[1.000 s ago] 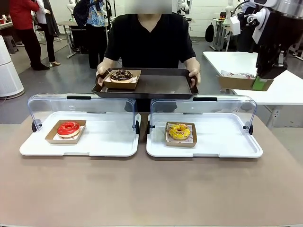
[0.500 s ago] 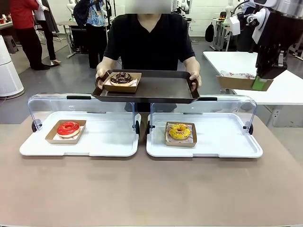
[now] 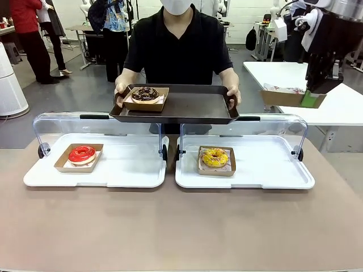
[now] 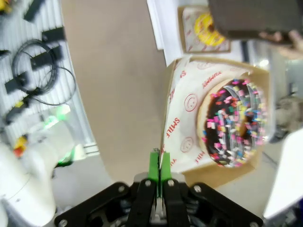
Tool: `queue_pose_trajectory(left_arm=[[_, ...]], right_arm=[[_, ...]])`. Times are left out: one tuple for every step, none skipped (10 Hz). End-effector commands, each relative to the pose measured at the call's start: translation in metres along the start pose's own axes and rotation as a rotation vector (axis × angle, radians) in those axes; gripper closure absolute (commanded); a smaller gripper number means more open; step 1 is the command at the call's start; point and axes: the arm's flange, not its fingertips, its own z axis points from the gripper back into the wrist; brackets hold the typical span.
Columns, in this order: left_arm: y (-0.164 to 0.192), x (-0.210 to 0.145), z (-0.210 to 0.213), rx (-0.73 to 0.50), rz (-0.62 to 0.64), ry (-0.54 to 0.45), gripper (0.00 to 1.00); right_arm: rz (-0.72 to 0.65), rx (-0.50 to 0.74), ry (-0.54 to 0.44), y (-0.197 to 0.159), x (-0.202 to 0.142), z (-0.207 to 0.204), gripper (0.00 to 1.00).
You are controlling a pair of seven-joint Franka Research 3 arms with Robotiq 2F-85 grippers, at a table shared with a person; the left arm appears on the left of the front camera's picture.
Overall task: Provide the desired donut to the person.
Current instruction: Place the picked Paper togo box onto the Handle tray extended by the person.
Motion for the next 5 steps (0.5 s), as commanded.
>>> queue_pose_trajectory(left_arm=[[0.000,0.002,0.001,0.010,0.007,0.005,0.00],[0.000,0.002,0.001,0.010,0.007,0.005,0.00],[0.000,0.002,0.001,0.010,0.007,0.005,0.00],[0.000,0.002,0.001,0.010,0.007,0.005,0.00],[0.000,0.002,0.001,0.010,0.007,0.005,0.00]], right_arm=[[0.051,-0.068,-0.001,-0.001,0.049,0.028,0.98],[0.100,-0.084,-0.006,-0.004,0.076,0.038,0.98],[0.142,-0.090,-0.008,-0.010,0.099,0.041,0.98],[0.186,-0.070,-0.011,-0.017,0.119,0.034,0.98],[0.188,-0.049,-0.012,-0.032,0.135,0.023,0.98]])
